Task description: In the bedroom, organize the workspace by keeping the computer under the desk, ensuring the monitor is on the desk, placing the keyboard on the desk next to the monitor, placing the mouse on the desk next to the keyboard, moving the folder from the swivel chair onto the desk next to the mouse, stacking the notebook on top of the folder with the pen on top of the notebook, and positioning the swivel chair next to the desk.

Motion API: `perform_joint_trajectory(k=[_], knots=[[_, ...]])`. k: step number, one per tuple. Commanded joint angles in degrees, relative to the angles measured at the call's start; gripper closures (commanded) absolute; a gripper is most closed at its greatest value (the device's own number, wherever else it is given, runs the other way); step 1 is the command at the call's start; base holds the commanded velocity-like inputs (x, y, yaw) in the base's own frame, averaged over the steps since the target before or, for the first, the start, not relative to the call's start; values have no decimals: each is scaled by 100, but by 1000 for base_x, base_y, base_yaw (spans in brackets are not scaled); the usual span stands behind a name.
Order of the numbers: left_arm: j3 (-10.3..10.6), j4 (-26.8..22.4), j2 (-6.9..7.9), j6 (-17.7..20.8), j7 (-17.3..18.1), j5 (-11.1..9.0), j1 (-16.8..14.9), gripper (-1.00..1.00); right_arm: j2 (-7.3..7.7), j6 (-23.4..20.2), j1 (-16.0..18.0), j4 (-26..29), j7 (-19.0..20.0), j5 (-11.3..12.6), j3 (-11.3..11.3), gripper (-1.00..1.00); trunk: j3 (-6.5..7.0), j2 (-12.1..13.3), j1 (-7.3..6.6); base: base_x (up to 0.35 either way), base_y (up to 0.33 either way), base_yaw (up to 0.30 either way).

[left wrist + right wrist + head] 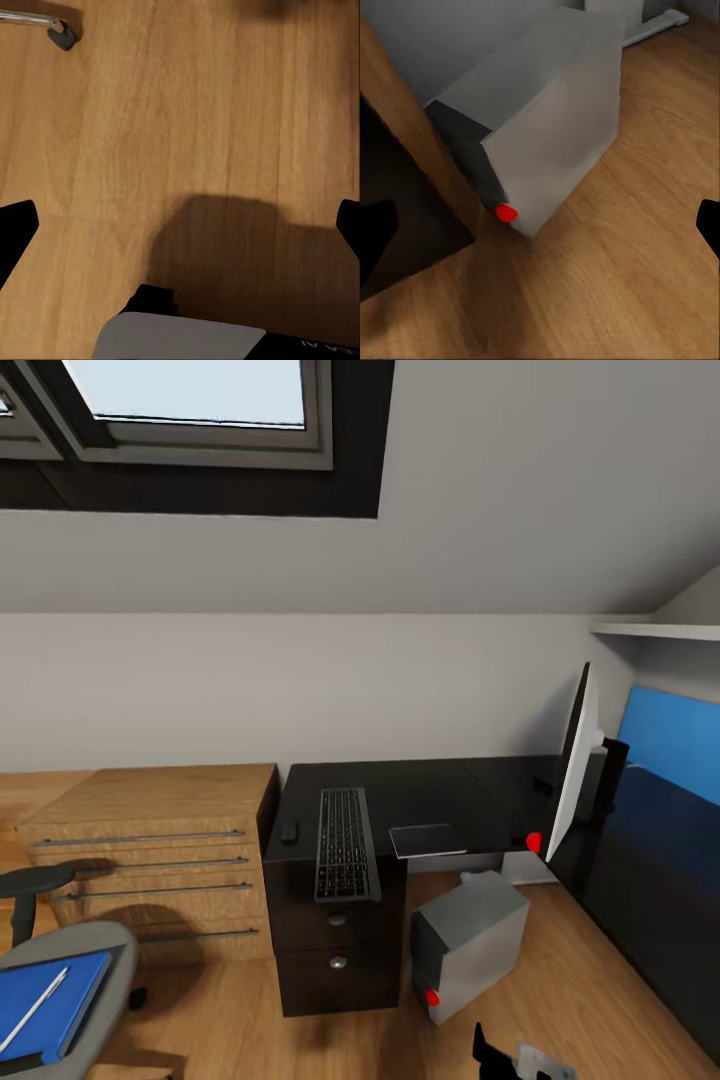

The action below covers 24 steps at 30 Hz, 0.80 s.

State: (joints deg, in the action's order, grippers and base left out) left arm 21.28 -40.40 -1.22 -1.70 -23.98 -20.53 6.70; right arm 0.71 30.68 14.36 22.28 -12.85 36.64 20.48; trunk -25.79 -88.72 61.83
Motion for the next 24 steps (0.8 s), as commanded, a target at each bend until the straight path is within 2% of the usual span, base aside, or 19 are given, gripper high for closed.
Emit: perform_joint_trajectory(k=[1, 4, 12, 13, 19, 20, 24], knots=[[25, 11, 2, -41, -22, -62, -1, -100, 3, 47, 3, -2, -48, -60, 73, -100, 14, 39, -23, 0, 0, 0], [25, 37, 0, -61, -9, -64, -2, -100, -77, 82, 2, -10, -47, -158, 99, -100, 67, 159, -89, 0, 0, 0], [25, 49, -8, -65, -2, -72, -2, -100, -250, 140, 3, -15, -48, -213, 107, -100, 211, 480, -264, 0, 0, 0], [25, 50, -10, -61, -2, -74, -2, -100, -306, 140, 4, -20, -43, -225, 113, -100, 229, 520, -286, 0, 0, 0], [25, 50, 5, -85, -5, -74, -2, -100, -336, 161, 0, -22, -50, -213, 115, -100, 337, 760, -418, 0, 0, 0], [25, 50, 8, -93, -25, -71, -2, -100, -375, 166, 1, -243, -51, -218, 107, -100, 337, 760, -418, 0, 0, 228], [23, 50, 22, -102, -42, -66, -2, -100, -378, 165, 3, -285, -51, -221, 101, -100, 328, 760, -418, 0, 0, 255]])
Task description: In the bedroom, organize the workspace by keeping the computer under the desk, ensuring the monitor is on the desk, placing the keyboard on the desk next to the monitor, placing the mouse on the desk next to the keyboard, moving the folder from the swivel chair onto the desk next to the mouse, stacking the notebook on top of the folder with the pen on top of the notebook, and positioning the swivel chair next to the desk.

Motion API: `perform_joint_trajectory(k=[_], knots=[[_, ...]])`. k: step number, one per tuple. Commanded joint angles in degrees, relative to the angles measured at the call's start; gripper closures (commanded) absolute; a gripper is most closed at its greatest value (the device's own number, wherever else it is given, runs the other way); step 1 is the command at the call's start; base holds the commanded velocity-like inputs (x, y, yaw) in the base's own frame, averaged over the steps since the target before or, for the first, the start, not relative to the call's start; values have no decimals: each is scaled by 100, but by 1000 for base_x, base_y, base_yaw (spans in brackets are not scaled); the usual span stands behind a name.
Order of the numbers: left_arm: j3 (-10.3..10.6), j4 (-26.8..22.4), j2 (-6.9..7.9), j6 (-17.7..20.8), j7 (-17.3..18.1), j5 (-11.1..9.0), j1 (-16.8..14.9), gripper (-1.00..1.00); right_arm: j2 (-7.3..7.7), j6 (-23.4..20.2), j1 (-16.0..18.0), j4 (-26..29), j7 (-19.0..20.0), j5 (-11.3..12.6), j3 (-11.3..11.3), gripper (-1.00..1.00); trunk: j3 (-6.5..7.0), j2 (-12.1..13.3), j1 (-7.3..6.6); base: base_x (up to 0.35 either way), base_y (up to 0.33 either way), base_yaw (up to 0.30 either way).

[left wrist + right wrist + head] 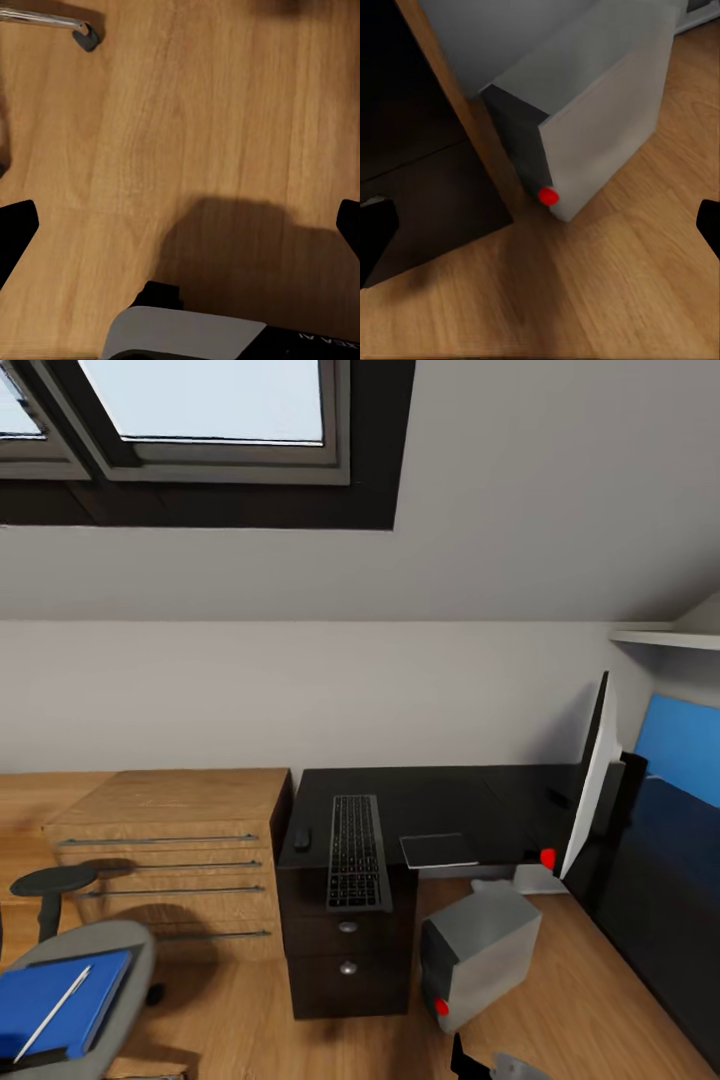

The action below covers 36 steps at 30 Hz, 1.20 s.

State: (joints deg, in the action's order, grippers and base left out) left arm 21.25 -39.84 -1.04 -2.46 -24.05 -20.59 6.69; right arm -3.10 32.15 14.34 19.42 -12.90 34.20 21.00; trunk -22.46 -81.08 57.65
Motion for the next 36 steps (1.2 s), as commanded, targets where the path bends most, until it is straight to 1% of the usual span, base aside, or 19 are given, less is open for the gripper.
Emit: perform_joint_trajectory(k=[1, 5, 8, 24, 30, 36], knots=[[24, -6, 15, -29, -36, -60, -2, -100, 3, 15, 4, -3, -46, 24, 48, -100, -9, -3, 0, 0, 0, 259], [26, -6, 30, -32, -37, -55, -2, -100, 3, 14, 5, -7, -46, 25, 45, -100, -24, -3, 0, 0, 0, 256], [27, -6, 36, -27, -36, -51, -2, -100, 3, 15, 4, -13, -45, 20, 45, -100, -31, -3, 0, -84, -7, 111], [25, -6, 38, -25, -38, -50, -2, -100, 8, 19, 1, -17, -39, 17, 45, -100, -35, -3, 0, -242, -125, 12], [25, -2, 35, -26, -32, -50, -2, -100, 5, 18, 2, -18, -37, 17, 45, -100, -35, -3, 0, -45, -69, 0], [28, 2, 34, -26, -30, -50, -2, -100, 3, 14, 3, -18, -37, 15, 45, -100, -35, -3, 0, -5, -239, 0]])
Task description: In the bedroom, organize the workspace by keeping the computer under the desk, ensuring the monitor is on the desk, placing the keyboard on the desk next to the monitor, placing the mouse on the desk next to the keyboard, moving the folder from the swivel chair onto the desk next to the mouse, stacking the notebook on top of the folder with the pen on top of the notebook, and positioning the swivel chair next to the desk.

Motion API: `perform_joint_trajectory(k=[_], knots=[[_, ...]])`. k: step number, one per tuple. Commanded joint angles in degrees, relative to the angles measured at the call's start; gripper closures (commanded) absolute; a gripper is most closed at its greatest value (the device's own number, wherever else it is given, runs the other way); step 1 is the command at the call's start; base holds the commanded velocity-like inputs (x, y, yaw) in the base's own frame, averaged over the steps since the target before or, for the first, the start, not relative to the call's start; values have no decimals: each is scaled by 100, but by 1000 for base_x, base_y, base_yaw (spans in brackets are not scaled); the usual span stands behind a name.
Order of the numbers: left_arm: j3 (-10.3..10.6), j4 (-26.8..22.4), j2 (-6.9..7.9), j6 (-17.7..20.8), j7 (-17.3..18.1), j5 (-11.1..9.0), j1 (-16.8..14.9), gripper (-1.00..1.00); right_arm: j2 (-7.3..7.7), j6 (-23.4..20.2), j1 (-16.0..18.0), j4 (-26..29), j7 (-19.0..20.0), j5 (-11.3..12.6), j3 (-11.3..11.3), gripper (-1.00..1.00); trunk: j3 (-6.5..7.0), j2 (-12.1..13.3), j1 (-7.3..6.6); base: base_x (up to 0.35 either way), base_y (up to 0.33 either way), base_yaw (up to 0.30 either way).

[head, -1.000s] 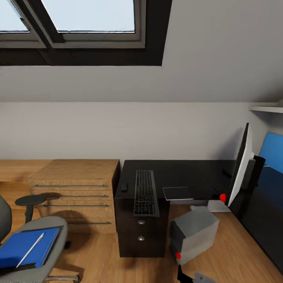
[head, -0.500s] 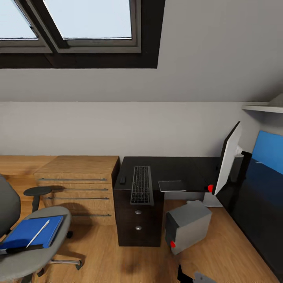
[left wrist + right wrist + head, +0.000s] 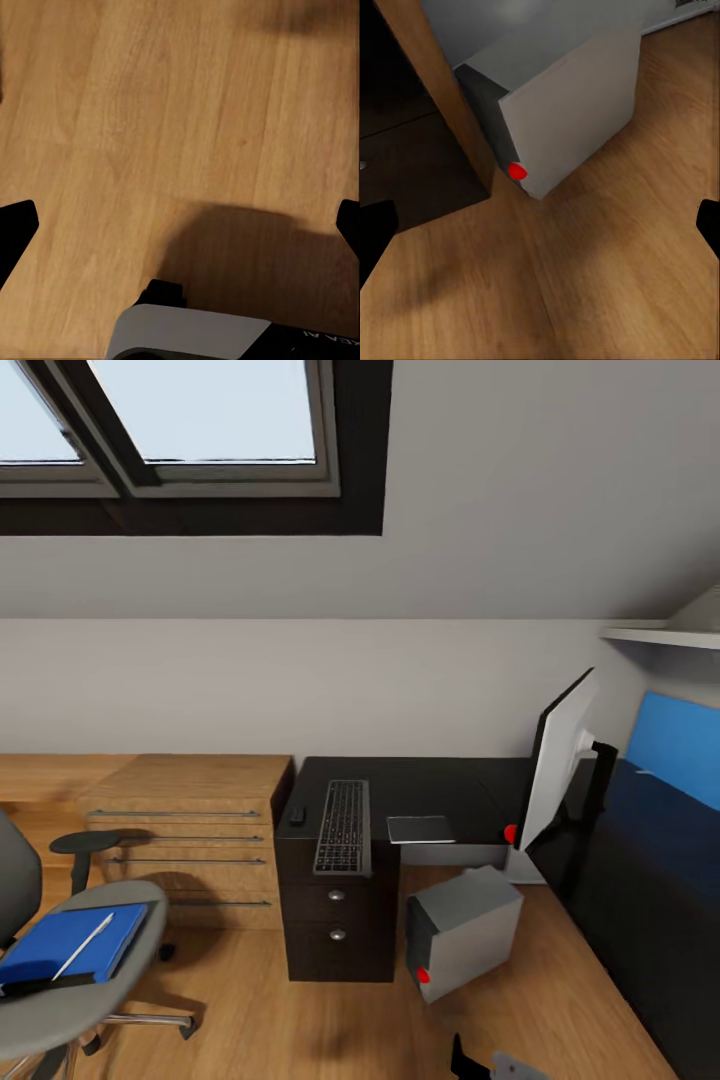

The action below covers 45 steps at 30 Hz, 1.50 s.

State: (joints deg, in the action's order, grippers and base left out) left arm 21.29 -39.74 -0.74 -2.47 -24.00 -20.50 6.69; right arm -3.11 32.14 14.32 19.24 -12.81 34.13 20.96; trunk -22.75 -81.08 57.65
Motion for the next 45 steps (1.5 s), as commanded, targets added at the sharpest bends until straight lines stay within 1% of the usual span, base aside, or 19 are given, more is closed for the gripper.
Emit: perform_joint_trajectory(k=[1, 8, 11, 16, 37, 39, 45], knots=[[24, -8, 4, -26, -35, -60, -1, -100, 3, 14, 5, 0, -46, 22, 49, -100, -5, -3, 0, -2, -266, 0], [25, -7, 4, -83, -35, -47, -1, -100, 3, 13, 3, 0, -46, 16, 49, -100, -5, -3, 0, 0, -87, 0], [23, -7, 4, -182, -36, -49, -1, -100, 3, 12, 5, 0, -46, 18, 49, -100, 49, 117, -66, 0, -14, 0], [21, -7, 4, -240, -42, -55, -1, -100, 3, 11, 4, 0, -46, 16, 49, -100, 138, 318, -176, 0, -4, 0], [23, 0, 4, -241, -43, -59, -1, -100, 3, 14, 5, 0, -42, 13, 63, -100, 515, 1160, -637, 0, 0, 0], [21, 1, 4, -239, -43, -60, -1, -100, 3, 15, 5, 0, -40, -18, 67, -100, 551, 1240, -681, 0, 0, 0], [23, 109, 1, -218, -42, -60, -1, -100, 3, 14, 6, 0, -45, -284, 66, -100, 659, 1481, -813, 0, 0, 0]])
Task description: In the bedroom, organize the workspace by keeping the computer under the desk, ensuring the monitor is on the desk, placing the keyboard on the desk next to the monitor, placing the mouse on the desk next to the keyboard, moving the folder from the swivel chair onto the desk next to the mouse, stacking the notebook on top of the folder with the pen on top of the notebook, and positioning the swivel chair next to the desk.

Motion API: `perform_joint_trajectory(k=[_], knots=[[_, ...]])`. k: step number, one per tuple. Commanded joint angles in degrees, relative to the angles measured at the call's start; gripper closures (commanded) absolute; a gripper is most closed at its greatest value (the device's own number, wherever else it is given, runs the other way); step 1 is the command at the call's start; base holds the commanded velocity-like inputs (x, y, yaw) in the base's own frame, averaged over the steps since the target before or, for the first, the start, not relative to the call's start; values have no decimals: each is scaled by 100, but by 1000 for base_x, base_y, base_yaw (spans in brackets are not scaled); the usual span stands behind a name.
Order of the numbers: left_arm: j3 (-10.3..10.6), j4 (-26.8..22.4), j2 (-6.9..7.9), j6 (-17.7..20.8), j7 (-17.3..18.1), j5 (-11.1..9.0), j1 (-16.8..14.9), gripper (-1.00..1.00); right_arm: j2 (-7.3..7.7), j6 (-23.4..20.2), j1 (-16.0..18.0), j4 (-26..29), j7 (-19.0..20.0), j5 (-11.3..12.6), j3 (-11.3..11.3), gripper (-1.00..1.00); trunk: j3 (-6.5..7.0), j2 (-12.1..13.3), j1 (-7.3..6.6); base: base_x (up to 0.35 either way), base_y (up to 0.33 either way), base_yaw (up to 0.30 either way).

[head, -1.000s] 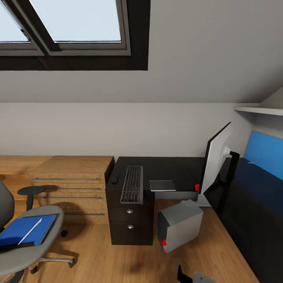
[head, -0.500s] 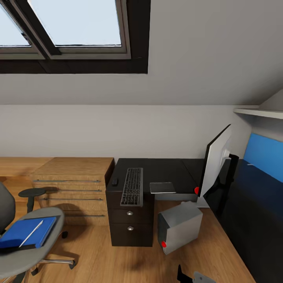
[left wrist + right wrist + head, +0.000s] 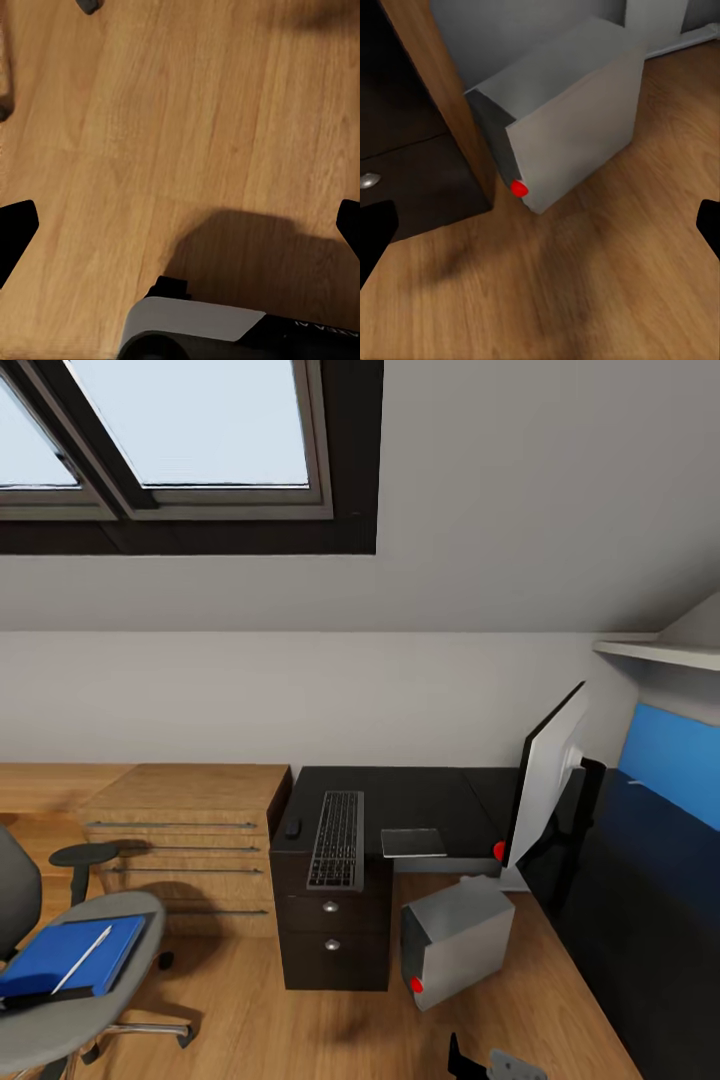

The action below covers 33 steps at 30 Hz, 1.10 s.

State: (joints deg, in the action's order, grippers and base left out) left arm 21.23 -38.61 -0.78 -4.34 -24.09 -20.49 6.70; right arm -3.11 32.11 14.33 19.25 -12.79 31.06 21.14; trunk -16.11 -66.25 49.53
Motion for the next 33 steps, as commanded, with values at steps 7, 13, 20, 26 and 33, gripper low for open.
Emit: perform_joint_trajectory(k=[7, 13, 20, 26, 33], knots=[[30, 340, 6, 3, -15, -66, -210, -100, 3, 15, 3, -1, -48, -52, 46, -100, 121, 278, -154, 0, 0, 0], [27, 1844, 5, 13, 197, -342, -1214, -100, 4, 17, 3, -1, -48, -61, 42, -100, 228, 519, -286, 0, 0, 0], [30, 2201, 48, 99, 597, -926, -1497, -100, 4, 16, 5, -1, -48, -64, 45, -100, 354, 799, -439, 0, 0, 0], [30, 2243, 60, 156, 667, -1036, -1530, -100, 4, 15, 3, -7, -48, -73, 48, -100, 462, 1040, -571, 0, 0, 0], [30, 2244, 56, 153, 668, -1036, -1531, -100, 5, 15, 5, -63, -48, -66, 41, -100, 587, 1321, -725, 0, 0, 0]])
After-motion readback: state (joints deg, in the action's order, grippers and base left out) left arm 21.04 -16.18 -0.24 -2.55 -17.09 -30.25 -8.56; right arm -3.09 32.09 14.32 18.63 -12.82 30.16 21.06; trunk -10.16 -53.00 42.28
